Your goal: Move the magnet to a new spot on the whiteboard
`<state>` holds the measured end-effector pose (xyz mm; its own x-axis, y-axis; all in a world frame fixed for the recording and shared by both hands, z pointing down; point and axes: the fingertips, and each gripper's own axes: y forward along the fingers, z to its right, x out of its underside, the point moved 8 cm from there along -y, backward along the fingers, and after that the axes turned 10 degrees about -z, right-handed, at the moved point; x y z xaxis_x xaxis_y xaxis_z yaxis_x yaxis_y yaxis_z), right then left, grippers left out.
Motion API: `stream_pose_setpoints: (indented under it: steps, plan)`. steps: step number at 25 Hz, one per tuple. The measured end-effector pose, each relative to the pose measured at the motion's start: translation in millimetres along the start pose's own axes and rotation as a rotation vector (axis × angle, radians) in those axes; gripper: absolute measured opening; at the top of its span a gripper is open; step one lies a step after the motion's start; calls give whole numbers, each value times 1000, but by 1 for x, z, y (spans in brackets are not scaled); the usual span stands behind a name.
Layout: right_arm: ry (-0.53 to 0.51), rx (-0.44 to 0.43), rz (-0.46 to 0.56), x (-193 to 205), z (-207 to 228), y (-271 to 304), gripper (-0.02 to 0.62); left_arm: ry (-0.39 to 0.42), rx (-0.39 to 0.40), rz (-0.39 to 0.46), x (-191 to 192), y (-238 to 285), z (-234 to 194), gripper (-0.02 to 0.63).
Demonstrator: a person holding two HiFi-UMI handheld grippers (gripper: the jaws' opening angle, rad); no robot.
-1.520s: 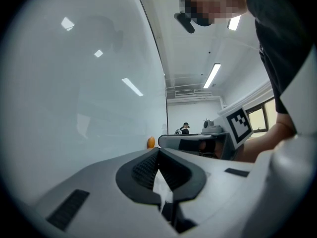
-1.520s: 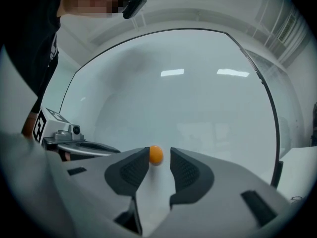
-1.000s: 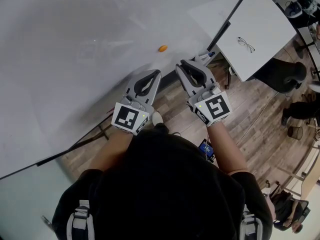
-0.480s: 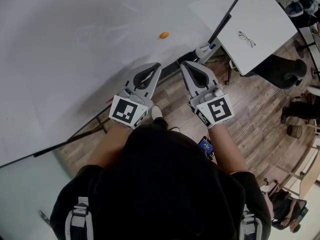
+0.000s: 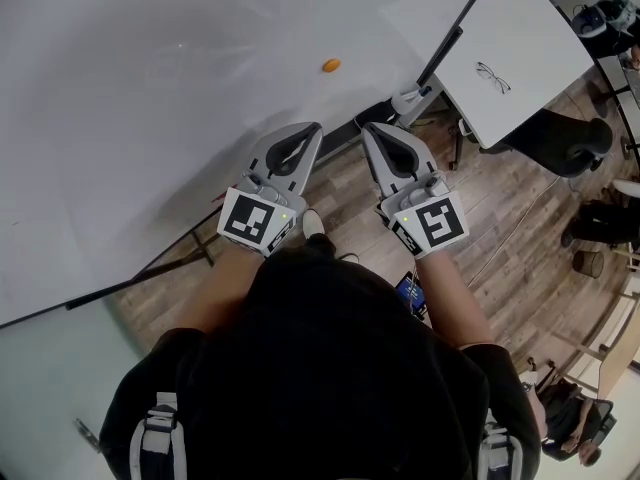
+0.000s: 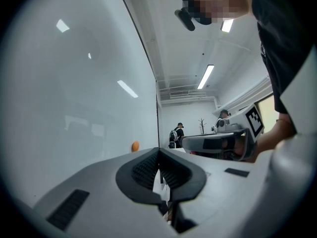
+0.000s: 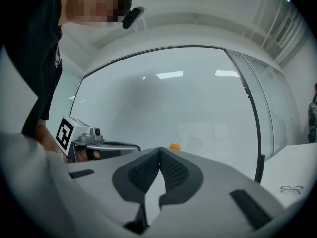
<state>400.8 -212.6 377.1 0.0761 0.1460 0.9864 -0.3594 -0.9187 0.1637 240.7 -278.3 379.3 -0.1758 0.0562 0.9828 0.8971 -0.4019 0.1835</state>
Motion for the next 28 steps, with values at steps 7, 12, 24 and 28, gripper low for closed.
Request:
stream_pose_setpoints:
  steps: [7,12,24,28]
  plan:
    - [-7,-15,4,-1,-4,-2,-3,0,-2,7,-2,-1,1,2]
    - [-12,-15,3,-1,-2,0,-3,-5,-3,14,-2,2,-2,2]
    - [-18,-17,13,-7,-1,5,-3,-1,-1,10,-5,3,-5,2]
    - [-18,-21,8,-8,-3,6,-3,5,-3,6,-7,1,-7,2]
